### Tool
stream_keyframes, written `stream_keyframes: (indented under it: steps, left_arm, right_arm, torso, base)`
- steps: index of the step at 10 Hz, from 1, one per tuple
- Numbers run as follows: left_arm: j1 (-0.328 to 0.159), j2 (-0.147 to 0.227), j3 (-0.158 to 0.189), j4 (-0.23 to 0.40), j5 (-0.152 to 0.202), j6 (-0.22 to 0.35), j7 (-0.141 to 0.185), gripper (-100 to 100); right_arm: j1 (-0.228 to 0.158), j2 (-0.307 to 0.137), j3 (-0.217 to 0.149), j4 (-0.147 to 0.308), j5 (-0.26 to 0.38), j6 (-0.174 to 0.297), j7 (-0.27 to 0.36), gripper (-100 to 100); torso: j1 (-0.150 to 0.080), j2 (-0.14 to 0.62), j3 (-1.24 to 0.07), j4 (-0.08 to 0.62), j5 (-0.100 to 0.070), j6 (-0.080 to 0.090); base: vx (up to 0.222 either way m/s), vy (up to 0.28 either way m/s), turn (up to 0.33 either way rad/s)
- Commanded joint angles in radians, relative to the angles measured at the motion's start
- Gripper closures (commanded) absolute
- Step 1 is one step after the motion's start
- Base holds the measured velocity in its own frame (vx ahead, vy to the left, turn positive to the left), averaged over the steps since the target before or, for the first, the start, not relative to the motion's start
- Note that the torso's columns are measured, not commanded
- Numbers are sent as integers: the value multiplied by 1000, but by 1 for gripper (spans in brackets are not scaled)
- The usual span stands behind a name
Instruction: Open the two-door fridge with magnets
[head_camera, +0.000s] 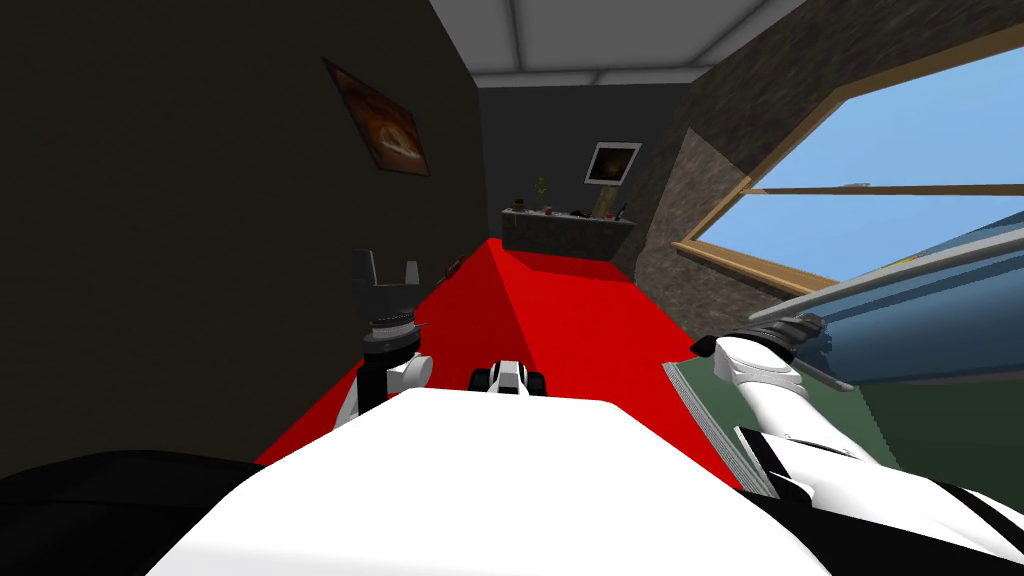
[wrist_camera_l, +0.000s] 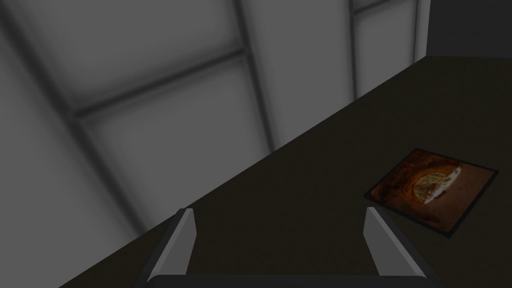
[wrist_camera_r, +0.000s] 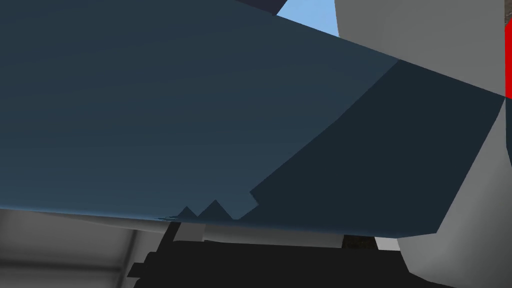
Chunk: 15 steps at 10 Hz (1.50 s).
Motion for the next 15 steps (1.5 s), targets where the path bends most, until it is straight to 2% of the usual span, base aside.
stream_keyframes:
  steps: [1, 3, 4, 5, 6, 7, 8, 9, 10, 11, 12, 13, 14, 15]
  left_arm:
    - [0, 0, 0, 0, 0, 0, 0, 0]
    - [0, 0, 0, 0, 0, 0, 0, 0]
    - [0, 0, 0, 0, 0, 0, 0, 0]
    - [0, 0, 0, 0, 0, 0, 0, 0]
    - [0, 0, 0, 0, 0, 0, 0, 0]
    - [0, 0, 0, 0, 0, 0, 0, 0]
    - [0, 0, 0, 0, 0, 0, 0, 0]
    - [0, 0, 0, 0, 0, 0, 0, 0]
    - [0, 0, 0, 0, 0, 0, 0, 0]
    - [0, 0, 0, 0, 0, 0, 0, 0]
    - [0, 0, 0, 0, 0, 0, 0, 0]
    - [0, 0, 0, 0, 0, 0, 0, 0]
    - [0, 0, 0, 0, 0, 0, 0, 0]
    - [0, 0, 0, 0, 0, 0, 0, 0]
  right_arm:
    - [7, -6, 70, 22, -7, -4, -71, -100]
    - [7, -6, 70, 22, -7, -4, -77, -100]
    - [53, -70, 103, 57, -70, 17, -110, -100]
    - [53, -81, 137, 59, -78, 17, -155, -100]
    - [53, -81, 152, 59, -83, 17, -155, -100]
    - [90, -137, 183, 97, -128, 38, -194, -100]
    - [99, -155, 217, 97, -137, 38, -232, -100]
    - [99, -155, 234, 97, -159, 38, -232, -100]
    - [142, -213, 262, 134, -201, 59, -274, -100]
    - [145, -229, 298, 134, -220, 59, -309, -100]
    - [145, -229, 316, 134, -235, 59, -309, -100]
    - [188, -279, 345, 171, -284, 79, -341, -100]
    - [192, -304, 376, 171, -299, 79, -386, -100]
    - [192, -304, 397, 171, -311, 79, -386, -100]
  torso:
    - [1, 1, 1, 0, 0, 2]
    - [0, 1, 1, 0, -3, 1]
    - [-1, 1, 1, 0, -3, 1]
    - [-1, 0, -1, 0, -1, 1]
    - [1, 0, 0, 0, -1, 2]
    - [1, 1, 2, 0, -3, 2]
    - [-2, 2, -1, 1, 2, 4]
    - [1, 1, -1, 1, 3, 3]
    - [2, 3, 1, 1, 1, 4]
    - [1, 2, -1, 2, 7, 4]
    - [5, 3, 0, 2, 7, 5]
    - [5, 4, 1, 3, 6, 6]
    - [5, 4, 0, 2, 8, 6]
    - [7, 4, -1, 4, 13, 6]
  base:
    - [7, -8, -24]
    - [2, -5, 0]
    - [-4, 66, 222]
    - [0, 47, 122]
    - [0, 0, 0]
    - [4, 68, 211]
    - [1, 59, 128]
    - [2, 6, 0]
    - [-1, 66, 245]
    - [5, 47, 116]
    - [6, 7, -26]
    - [4, 59, 222]
    - [-1, 67, 122]
    - [3, 13, -20]
